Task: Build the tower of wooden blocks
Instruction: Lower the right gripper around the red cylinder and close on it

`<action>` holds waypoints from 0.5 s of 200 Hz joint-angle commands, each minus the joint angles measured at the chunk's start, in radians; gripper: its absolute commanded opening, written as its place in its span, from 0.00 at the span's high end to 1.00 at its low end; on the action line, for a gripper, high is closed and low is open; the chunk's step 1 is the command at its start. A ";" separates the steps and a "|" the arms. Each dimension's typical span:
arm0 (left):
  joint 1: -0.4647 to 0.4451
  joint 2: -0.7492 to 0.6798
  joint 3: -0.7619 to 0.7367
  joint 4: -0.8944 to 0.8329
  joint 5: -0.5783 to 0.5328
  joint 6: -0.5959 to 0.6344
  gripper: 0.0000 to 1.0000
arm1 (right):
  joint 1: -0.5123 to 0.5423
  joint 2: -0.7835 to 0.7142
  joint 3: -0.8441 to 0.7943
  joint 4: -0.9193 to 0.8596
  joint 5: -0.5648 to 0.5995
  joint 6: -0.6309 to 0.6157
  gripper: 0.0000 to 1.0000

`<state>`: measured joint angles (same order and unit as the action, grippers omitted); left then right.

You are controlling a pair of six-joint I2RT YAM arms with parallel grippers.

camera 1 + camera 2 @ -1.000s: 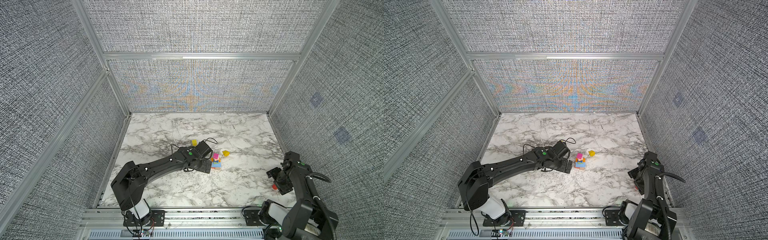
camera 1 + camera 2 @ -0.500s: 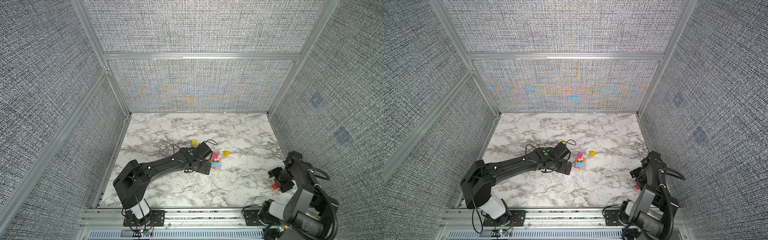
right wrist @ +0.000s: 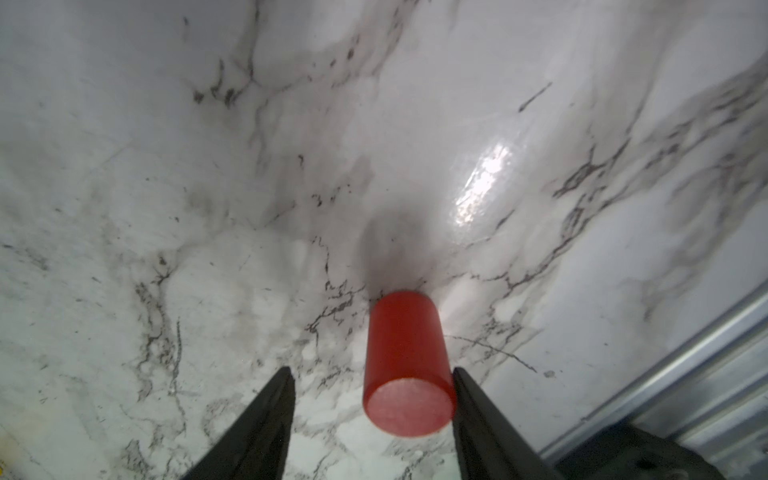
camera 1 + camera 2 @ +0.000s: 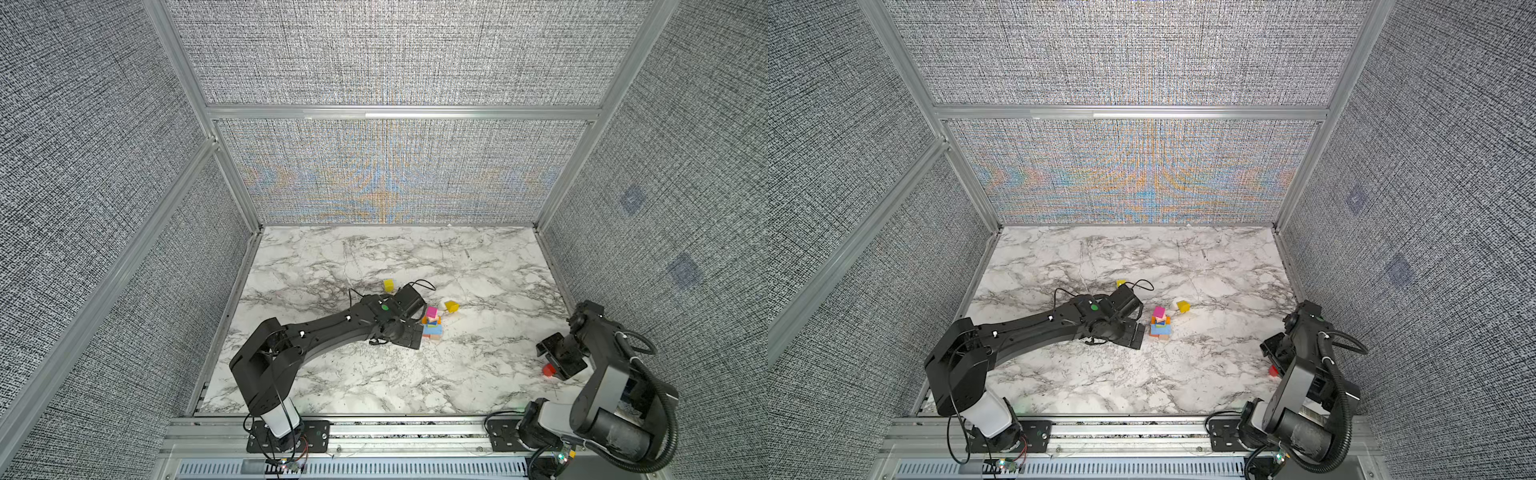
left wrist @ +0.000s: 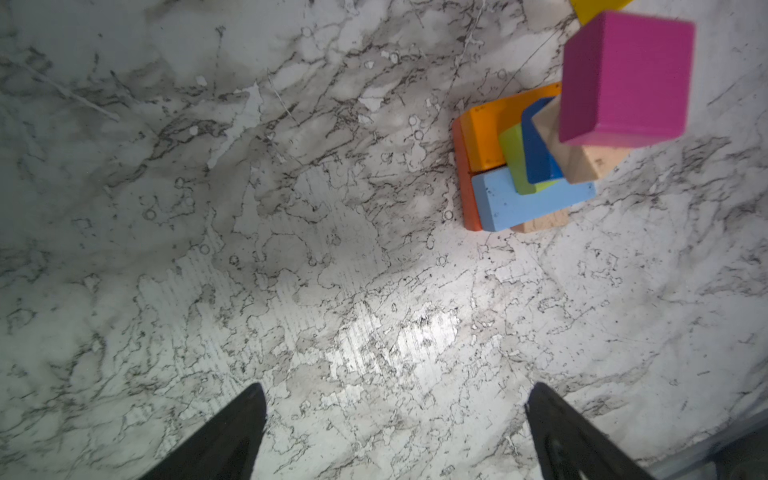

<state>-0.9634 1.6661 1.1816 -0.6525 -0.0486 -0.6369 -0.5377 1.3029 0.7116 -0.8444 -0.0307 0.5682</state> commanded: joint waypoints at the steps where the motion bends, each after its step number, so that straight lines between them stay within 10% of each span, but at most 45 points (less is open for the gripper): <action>1: 0.002 0.003 0.000 0.011 0.007 0.000 0.02 | -0.001 0.012 -0.002 0.010 -0.026 -0.019 0.39; 100: 0.003 0.011 -0.015 0.026 -0.002 0.000 0.01 | 0.005 0.029 0.006 0.022 -0.041 -0.041 0.62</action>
<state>-0.9630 1.6756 1.1721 -0.6441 -0.0483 -0.6373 -0.5365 1.3312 0.7128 -0.8227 -0.0612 0.5362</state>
